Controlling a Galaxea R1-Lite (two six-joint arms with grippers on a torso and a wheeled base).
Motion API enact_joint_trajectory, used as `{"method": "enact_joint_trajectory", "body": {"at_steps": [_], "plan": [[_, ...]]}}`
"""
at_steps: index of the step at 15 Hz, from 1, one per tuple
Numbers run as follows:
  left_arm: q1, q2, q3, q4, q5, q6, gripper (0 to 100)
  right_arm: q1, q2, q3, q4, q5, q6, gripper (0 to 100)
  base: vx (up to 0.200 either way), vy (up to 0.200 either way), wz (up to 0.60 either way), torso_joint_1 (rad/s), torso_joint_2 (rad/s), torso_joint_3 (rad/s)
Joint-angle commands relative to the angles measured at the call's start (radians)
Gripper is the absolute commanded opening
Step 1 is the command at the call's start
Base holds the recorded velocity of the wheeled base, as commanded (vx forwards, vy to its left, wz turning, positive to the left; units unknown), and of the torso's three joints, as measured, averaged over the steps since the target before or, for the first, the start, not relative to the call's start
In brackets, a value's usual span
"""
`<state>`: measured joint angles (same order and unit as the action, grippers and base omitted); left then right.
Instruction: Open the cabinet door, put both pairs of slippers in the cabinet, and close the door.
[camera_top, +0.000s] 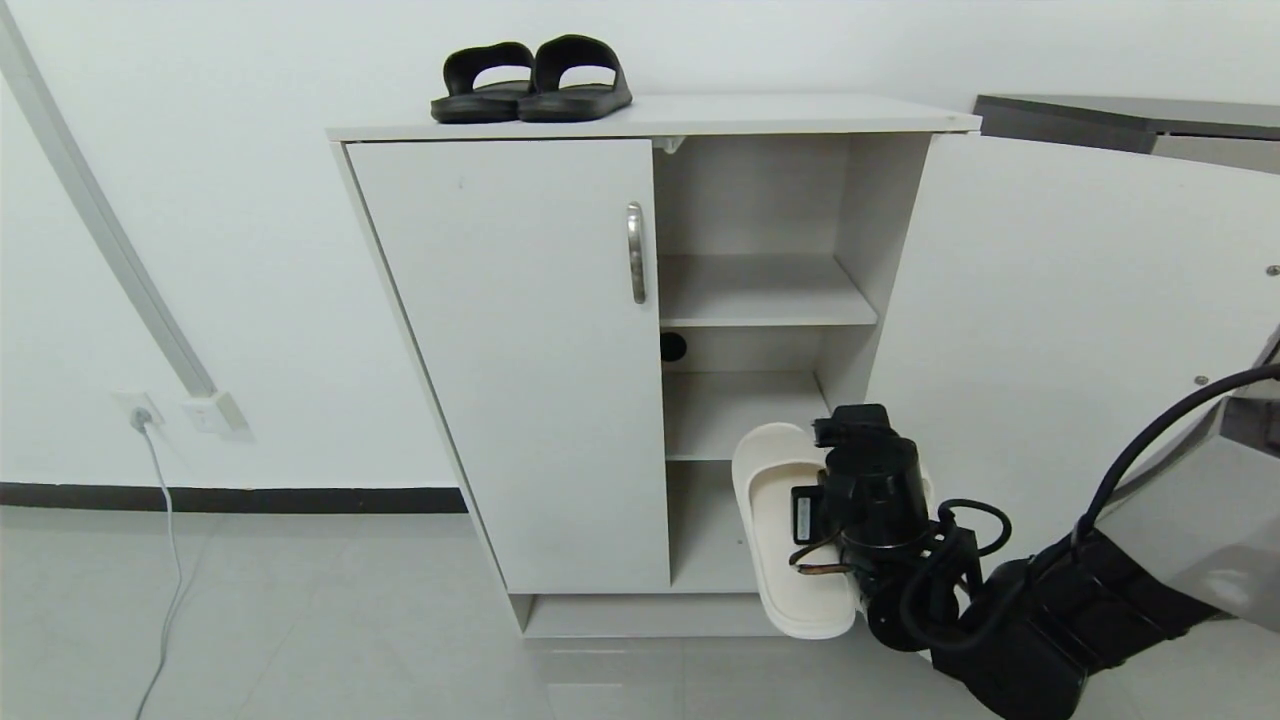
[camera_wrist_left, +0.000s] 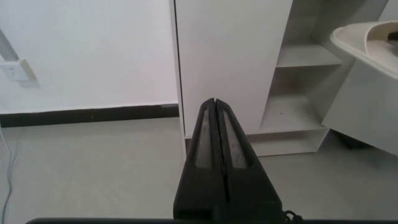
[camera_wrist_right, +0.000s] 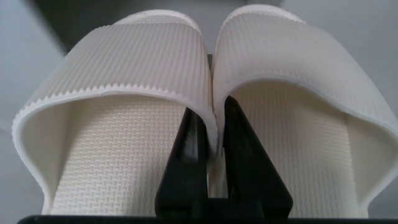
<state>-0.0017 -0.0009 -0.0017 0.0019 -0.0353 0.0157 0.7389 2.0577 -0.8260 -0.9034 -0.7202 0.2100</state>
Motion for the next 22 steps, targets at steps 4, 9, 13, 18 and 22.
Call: {"method": "enact_joint_trajectory", "body": {"at_steps": [4,9,13,18,22], "plan": [[0.000,0.001,0.000,0.000,0.000,0.001,0,0.027,0.147,-0.153,-0.049,0.058,0.003,0,0.000,0.000,0.00,0.000,0.00,0.000],[0.000,0.002,0.000,0.001,0.000,0.003,0,0.022,0.180,-0.170,-0.049,0.058,0.005,0,0.000,0.000,0.00,0.000,0.00,0.000],[0.000,0.002,0.000,0.001,0.000,0.003,0,0.017,0.203,-0.173,-0.051,0.054,0.006,0,0.000,0.000,0.00,0.000,0.00,0.000],[0.000,0.001,0.000,0.001,0.000,0.003,0,0.005,0.210,-0.171,-0.049,0.051,0.025,0,0.000,0.000,0.00,0.001,0.00,-0.159],[0.000,0.002,0.000,0.001,0.000,0.003,0,0.007,0.210,-0.171,-0.049,0.051,0.026,0,0.000,0.000,0.00,0.004,0.00,-0.198]]}}
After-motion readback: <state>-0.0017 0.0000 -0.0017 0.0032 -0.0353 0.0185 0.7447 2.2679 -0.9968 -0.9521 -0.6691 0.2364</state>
